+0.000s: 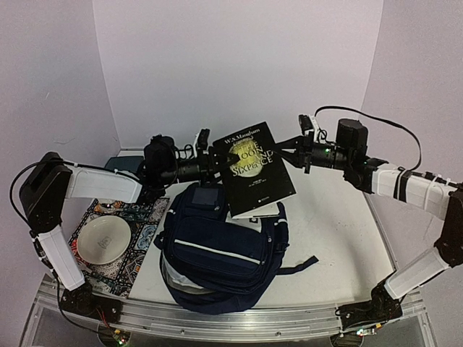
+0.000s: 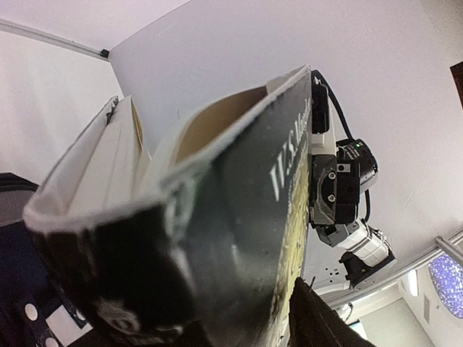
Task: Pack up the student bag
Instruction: Pass from the right arm to the left
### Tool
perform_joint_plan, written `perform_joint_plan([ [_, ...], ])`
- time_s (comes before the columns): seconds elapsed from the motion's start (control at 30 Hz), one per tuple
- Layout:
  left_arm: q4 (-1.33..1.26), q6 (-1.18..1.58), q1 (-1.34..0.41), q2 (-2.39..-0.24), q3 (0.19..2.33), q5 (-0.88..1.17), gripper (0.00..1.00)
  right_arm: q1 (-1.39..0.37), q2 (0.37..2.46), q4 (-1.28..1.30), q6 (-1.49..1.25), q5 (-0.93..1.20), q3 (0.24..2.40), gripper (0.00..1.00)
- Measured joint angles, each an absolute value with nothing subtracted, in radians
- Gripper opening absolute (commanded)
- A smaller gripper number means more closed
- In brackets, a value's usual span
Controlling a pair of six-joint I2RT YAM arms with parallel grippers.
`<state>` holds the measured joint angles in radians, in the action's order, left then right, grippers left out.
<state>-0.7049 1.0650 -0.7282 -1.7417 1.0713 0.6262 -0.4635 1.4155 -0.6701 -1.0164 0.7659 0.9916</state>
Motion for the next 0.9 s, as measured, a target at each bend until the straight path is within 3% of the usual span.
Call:
perform_joint_plan([
  [0.33,-0.886,1.163,-0.727,-1.703,0.936,0.608,0.14,-0.488,1.467,-0.709,-1.021,0.777,0.977,0.01],
  [0.5,-0.942,1.186,-0.728,-1.658,0.881,0.588,0.01,-0.498,1.48,-0.727,-1.019,0.765,0.973,0.33],
  [0.57,-0.947,1.182,-0.728,-1.634,0.85,0.571,0.0,-0.495,1.479,-0.725,-1.007,0.747,0.973,0.42],
  [0.77,-0.94,1.179,-0.718,-1.595,0.773,0.496,0.0,-0.492,1.444,-0.669,-0.95,0.662,0.942,0.85],
  [0.9,-0.933,1.177,-0.705,-1.572,0.741,0.427,0.0,-0.503,1.385,-0.655,-0.937,0.607,0.877,0.98],
])
